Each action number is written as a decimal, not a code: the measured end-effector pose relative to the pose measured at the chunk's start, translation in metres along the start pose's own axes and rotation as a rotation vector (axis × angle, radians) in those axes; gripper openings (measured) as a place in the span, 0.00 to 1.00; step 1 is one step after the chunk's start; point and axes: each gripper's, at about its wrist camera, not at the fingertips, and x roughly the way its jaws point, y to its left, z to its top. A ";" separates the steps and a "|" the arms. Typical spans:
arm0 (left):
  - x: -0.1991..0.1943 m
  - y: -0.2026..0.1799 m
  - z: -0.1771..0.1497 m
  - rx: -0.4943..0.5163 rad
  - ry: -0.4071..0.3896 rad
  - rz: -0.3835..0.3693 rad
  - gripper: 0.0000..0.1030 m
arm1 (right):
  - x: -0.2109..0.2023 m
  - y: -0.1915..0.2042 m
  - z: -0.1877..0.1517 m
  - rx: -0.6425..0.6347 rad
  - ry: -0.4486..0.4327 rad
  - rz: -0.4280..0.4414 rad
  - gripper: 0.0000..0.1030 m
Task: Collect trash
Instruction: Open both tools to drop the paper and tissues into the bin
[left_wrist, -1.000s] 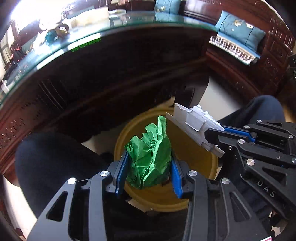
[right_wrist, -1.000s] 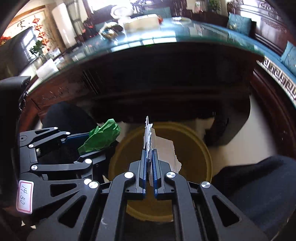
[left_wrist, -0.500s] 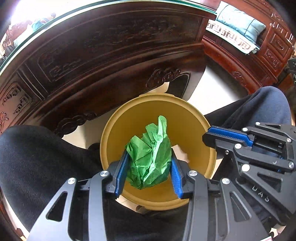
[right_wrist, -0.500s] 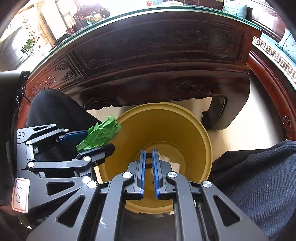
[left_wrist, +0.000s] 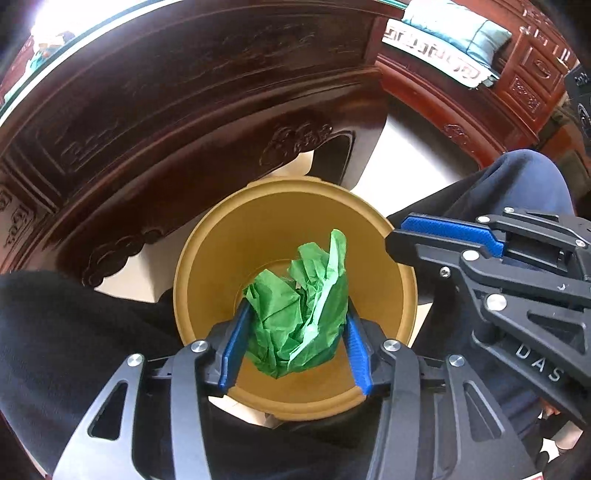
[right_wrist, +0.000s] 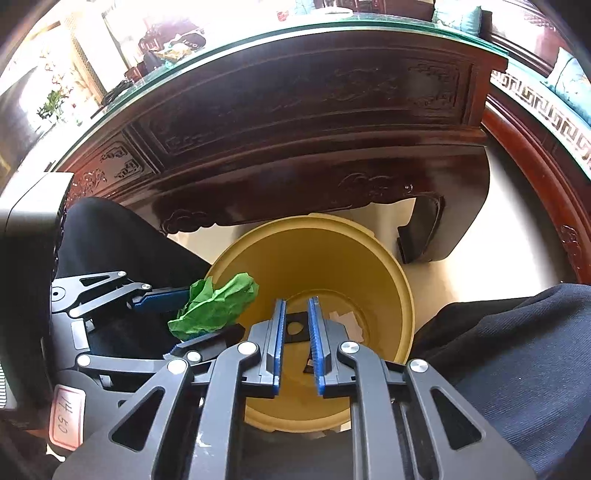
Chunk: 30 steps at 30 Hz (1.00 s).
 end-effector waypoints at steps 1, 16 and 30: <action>0.000 -0.001 0.001 0.002 -0.002 -0.001 0.48 | 0.000 -0.001 0.000 0.004 -0.001 -0.001 0.13; -0.019 0.010 0.010 -0.041 -0.059 0.010 0.73 | -0.006 0.001 0.009 0.003 -0.032 0.018 0.13; -0.110 0.072 0.062 -0.191 -0.388 0.241 0.93 | -0.054 0.045 0.108 -0.083 -0.320 0.041 0.38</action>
